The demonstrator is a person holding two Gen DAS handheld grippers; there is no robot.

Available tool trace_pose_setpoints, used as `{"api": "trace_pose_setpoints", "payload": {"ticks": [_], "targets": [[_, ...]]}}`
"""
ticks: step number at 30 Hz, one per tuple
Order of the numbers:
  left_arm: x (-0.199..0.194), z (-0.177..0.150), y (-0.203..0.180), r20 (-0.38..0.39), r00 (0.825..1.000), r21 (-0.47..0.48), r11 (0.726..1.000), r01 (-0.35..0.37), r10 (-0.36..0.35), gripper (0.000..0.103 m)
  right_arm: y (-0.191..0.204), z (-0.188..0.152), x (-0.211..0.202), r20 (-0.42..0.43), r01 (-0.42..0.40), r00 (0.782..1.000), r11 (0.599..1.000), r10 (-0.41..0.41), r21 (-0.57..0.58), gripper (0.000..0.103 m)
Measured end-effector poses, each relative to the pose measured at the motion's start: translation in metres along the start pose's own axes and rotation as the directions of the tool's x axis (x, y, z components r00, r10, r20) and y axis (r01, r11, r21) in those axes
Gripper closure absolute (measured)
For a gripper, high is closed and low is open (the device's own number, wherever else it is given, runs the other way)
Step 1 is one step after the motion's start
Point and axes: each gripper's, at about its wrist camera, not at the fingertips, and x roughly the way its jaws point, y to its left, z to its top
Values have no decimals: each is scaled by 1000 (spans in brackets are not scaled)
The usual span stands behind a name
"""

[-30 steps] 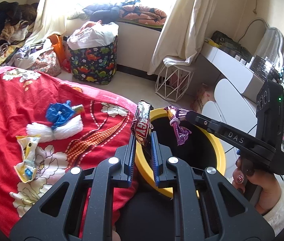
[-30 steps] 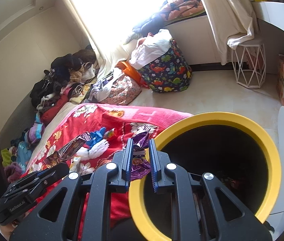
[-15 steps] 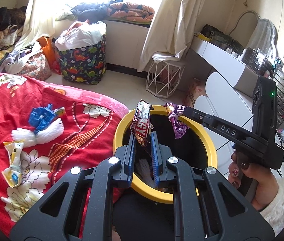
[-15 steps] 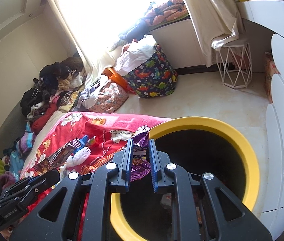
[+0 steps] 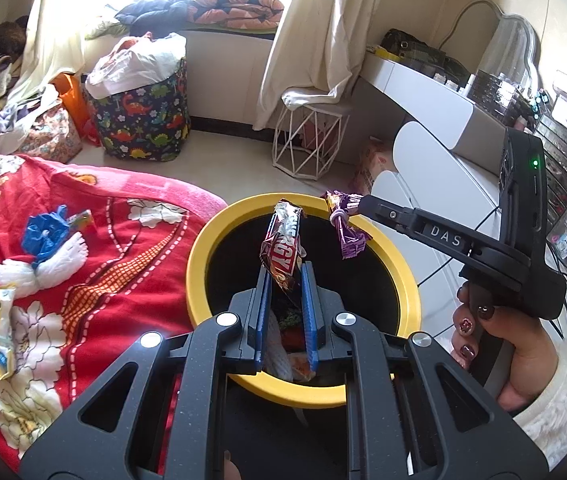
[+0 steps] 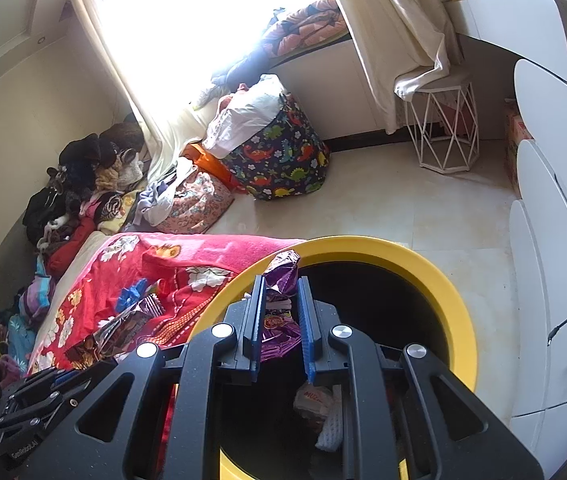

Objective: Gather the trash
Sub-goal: 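Open both tools over the bin to drop the chocolate and purple wrappers, then move both open tools back over the white knotted toy on the bed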

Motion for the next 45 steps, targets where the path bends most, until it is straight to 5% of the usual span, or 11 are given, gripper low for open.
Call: {"api": "trace_pose_setpoints", "payload": {"ticks": [17, 20, 21, 26, 45], "targets": [[34, -3, -15, -61, 998, 13, 1000, 22, -21, 93, -34, -1, -5, -10, 38, 999, 997, -37, 70, 83], [35, -6, -13, -61, 998, 7, 1000, 8, -8, 58, -38, -2, -2, -34, 40, 999, 995, -37, 93, 57], [34, -6, -12, -58, 998, 1, 1000, 4, -4, 43, -38, -3, -2, -33, 53, 998, 994, -50, 91, 55], [24, -10, 2, -28, 999, -53, 998, -31, 30, 14, -36, -3, -1, -31, 62, 998, 994, -59, 94, 48], [-31, -1, 82, 98, 974, -189, 964, -185, 206, 11, 41, -7, 18, -58, -16, 998, 996, 11, -84, 41]]}}
